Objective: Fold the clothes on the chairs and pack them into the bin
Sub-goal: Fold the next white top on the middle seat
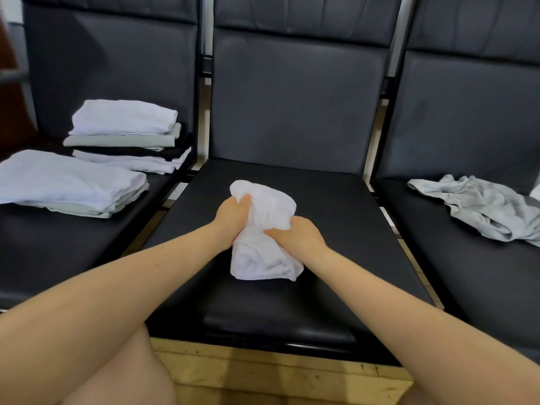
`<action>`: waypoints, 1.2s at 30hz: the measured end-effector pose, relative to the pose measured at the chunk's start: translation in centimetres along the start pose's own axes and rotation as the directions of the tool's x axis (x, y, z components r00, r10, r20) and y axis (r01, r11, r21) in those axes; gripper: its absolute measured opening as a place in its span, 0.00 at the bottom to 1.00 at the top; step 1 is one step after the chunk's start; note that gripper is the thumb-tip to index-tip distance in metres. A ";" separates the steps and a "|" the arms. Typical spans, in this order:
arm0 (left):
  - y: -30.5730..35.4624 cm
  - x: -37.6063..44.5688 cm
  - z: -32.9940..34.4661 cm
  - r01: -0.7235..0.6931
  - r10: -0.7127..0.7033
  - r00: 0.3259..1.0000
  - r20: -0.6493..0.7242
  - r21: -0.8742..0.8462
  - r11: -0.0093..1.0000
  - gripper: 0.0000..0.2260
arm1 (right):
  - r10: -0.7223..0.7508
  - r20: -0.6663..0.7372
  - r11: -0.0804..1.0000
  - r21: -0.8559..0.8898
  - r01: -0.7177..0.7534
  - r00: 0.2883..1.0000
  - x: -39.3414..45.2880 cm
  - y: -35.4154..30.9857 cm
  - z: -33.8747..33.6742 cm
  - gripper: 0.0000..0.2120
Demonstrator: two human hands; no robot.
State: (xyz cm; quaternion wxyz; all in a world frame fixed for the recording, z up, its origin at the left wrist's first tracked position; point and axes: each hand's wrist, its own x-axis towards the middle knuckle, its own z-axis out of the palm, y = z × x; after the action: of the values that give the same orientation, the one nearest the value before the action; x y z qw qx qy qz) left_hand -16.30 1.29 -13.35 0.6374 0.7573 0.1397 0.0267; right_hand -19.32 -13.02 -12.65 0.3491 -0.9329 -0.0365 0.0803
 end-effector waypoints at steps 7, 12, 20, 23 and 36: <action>0.4 0.4 -0.6 -0.014 0.014 1.000 -0.025 0.007 1.000 0.20 | 0.035 -0.040 0.822 0.569 -0.007 0.999 0.6 0.2 -1.5 0.06; 0.8 -1.1 -1.7 0.037 -0.054 0.982 0.179 0.098 0.995 0.23 | 0.004 -0.122 0.759 0.647 0.077 0.993 0.6 0.2 -3.5 0.12; 1.0 -2.8 -2.5 0.245 -0.014 0.767 0.641 -0.273 0.930 0.30 | -0.177 0.028 0.590 0.803 0.084 0.984 -0.2 -0.2 -5.8 0.15; 1.6 -3.3 -2.5 0.287 0.054 0.815 0.577 -0.482 0.828 0.24 | -0.227 0.204 0.620 0.784 -0.020 0.952 -0.4 -0.4 -5.5 0.17; 3.5 -2.9 -4.6 -0.054 0.046 0.998 -0.031 -0.713 0.699 0.17 | -0.125 0.354 0.537 0.810 -0.237 0.927 -1.7 -0.6 -0.8 0.20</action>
State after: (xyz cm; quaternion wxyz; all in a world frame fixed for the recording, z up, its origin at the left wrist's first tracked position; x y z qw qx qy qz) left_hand -19.42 4.44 -8.72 0.8790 0.4552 0.1012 0.1001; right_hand -20.90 -13.31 -11.41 0.7372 -0.6173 -0.0279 0.2734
